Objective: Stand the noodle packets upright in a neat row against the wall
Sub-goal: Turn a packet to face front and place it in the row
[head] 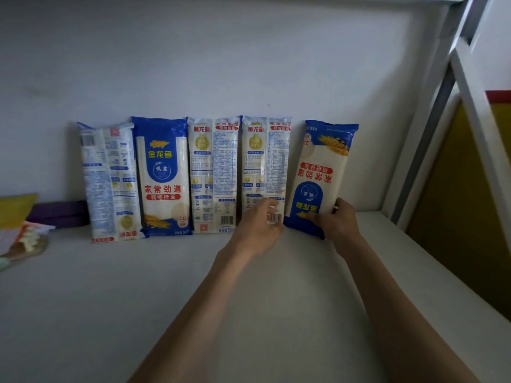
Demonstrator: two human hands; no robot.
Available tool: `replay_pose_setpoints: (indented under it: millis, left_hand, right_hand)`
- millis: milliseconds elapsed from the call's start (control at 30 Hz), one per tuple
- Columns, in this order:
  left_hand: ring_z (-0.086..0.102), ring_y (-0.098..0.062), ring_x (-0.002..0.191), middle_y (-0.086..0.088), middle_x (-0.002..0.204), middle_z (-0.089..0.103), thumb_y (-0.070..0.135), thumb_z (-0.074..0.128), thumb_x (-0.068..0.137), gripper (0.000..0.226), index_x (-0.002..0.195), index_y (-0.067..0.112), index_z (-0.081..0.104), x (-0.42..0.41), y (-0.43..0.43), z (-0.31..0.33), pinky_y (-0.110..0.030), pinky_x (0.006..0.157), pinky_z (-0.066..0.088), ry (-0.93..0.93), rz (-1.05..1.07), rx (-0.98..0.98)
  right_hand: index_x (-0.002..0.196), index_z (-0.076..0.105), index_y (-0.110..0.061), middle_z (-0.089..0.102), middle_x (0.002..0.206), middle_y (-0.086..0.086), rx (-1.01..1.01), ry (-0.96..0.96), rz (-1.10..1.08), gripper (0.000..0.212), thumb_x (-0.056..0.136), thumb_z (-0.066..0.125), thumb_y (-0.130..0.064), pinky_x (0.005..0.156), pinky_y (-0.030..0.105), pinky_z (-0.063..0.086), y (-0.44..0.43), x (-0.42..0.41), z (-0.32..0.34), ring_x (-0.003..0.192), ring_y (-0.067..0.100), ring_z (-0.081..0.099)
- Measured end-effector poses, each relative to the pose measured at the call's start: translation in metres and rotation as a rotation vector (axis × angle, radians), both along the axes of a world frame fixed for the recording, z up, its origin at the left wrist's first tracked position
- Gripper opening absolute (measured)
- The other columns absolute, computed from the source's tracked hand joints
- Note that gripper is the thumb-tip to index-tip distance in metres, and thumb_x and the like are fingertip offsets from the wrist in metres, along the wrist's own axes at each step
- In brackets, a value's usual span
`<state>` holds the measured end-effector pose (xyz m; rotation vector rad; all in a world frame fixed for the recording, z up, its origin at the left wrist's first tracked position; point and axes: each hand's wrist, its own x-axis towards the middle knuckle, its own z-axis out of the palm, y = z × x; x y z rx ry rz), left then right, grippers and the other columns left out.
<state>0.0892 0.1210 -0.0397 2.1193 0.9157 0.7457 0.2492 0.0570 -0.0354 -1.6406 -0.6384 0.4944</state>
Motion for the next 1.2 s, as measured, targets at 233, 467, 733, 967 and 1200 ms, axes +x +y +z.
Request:
replay_pose_setpoints:
  millis: [233, 467, 733, 967, 1200]
  left_hand:
    - [0.057, -0.009, 0.112, 0.004, 0.132, 0.057, 0.013, 0.061, 0.094, 0.045, 0.136, 0.022, 0.049, -0.013, 0.001, 0.039, -0.017, 0.085, 0.045, -0.156, 0.000, 0.088]
    - [0.044, -0.007, 0.132, 0.005, 0.147, 0.045, 0.019, 0.075, 0.084, 0.072, 0.144, 0.025, 0.036, -0.018, -0.011, 0.068, -0.026, 0.106, 0.039, -0.318, 0.013, 0.244]
    - [0.028, 0.000, 0.126, 0.006, 0.152, 0.031, 0.028, 0.086, 0.071, 0.095, 0.149, 0.026, 0.031, -0.037, -0.007, 0.080, -0.023, 0.102, 0.028, -0.302, 0.099, 0.194]
    - [0.045, -0.015, 0.128, 0.011, 0.130, 0.057, 0.035, 0.093, 0.054, 0.088, 0.134, 0.035, 0.053, -0.048, -0.013, 0.095, -0.044, 0.111, 0.034, 0.056, 0.072, 0.270]
    - [0.068, -0.007, 0.079, 0.011, 0.090, 0.074, 0.044, 0.091, 0.058, 0.046, 0.097, 0.029, 0.073, -0.038, -0.018, 0.081, -0.030, 0.070, 0.055, 0.275, -0.017, 0.236]
  right_hand:
    - [0.125, 0.054, -0.005, 0.059, 0.106, 0.006, -0.048, -0.083, -0.011, 0.049, 0.080, 0.071, 0.005, 0.074, 0.038, 0.052, -0.033, 0.023, 0.032, 0.100, 0.027, 0.059]
    - [0.118, 0.058, -0.008, 0.064, 0.106, 0.008, -0.104, -0.255, 0.134, 0.042, 0.079, 0.072, 0.001, 0.086, 0.047, 0.054, -0.059, 0.039, 0.052, 0.099, 0.029, 0.062]
    - [0.089, 0.069, -0.015, 0.072, 0.079, 0.002, -0.247, -0.561, 0.375, 0.027, 0.075, 0.071, 0.007, 0.063, 0.031, 0.052, -0.068, 0.038, 0.078, 0.077, 0.022, 0.067]
    - [0.096, 0.070, -0.020, 0.071, 0.084, -0.004, -0.454, -0.873, 0.425, 0.022, 0.081, 0.070, -0.004, 0.068, 0.026, 0.055, -0.064, 0.004, 0.111, 0.078, 0.011, 0.067]
    - [0.100, 0.070, -0.018, 0.067, 0.082, -0.008, -0.503, -0.955, 0.380, 0.023, 0.079, 0.075, -0.008, 0.062, 0.022, 0.054, -0.071, -0.012, 0.130, 0.075, 0.009, 0.065]
